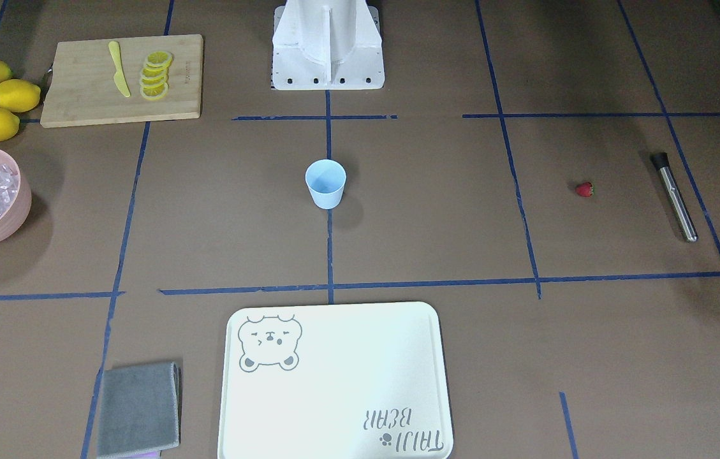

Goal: Mash ice and strawberries in cup

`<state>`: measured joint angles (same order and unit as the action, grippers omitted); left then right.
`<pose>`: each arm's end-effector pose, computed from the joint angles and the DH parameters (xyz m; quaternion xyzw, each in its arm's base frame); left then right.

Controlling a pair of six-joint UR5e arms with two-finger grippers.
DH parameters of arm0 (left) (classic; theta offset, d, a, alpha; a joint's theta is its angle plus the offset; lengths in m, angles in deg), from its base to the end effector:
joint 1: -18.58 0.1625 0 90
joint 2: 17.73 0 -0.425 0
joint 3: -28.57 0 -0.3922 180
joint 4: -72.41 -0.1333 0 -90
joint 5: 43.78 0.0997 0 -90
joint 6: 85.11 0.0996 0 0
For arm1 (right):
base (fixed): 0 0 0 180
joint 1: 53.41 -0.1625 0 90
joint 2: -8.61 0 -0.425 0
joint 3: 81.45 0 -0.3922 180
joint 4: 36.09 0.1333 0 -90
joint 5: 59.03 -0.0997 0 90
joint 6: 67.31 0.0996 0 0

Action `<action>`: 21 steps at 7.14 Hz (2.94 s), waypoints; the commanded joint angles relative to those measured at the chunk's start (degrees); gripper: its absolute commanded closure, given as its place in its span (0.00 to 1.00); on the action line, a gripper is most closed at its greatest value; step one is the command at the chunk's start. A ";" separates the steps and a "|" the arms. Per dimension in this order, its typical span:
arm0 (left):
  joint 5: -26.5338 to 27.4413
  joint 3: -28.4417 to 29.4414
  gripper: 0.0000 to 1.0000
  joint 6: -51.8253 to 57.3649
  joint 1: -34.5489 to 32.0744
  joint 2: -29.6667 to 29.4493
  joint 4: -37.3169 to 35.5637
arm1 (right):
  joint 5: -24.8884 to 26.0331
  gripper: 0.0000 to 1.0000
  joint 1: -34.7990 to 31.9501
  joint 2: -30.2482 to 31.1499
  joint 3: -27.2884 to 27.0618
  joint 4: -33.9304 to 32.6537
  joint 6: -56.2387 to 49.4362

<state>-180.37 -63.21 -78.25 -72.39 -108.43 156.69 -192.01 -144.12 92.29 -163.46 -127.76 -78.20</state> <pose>-0.0693 -0.4916 0.6445 0.0011 0.3962 0.0360 0.9175 0.0720 -0.5333 0.6749 0.0100 -0.3670 -0.0719 0.9274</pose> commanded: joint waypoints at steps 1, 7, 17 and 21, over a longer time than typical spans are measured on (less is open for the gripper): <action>0.09 0.29 0.00 -0.09 0.88 0.08 -0.09 | 0.00 0.00 0.00 0.00 -0.07 0.09 0.00; -0.35 0.29 0.00 0.00 0.97 0.08 0.18 | -1.66 0.00 2.63 0.70 -1.30 8.40 0.87; -0.44 0.46 0.00 0.09 1.15 0.26 0.00 | 5.19 0.09 26.19 17.30 -24.68 27.14 27.87; -0.44 0.55 0.00 0.09 1.41 0.35 -0.09 | 5.19 0.21 28.91 16.52 -21.09 27.60 27.69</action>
<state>-180.81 -62.66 -78.17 -71.02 -108.11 156.61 -186.83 -115.74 109.00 -185.48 -100.25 -50.50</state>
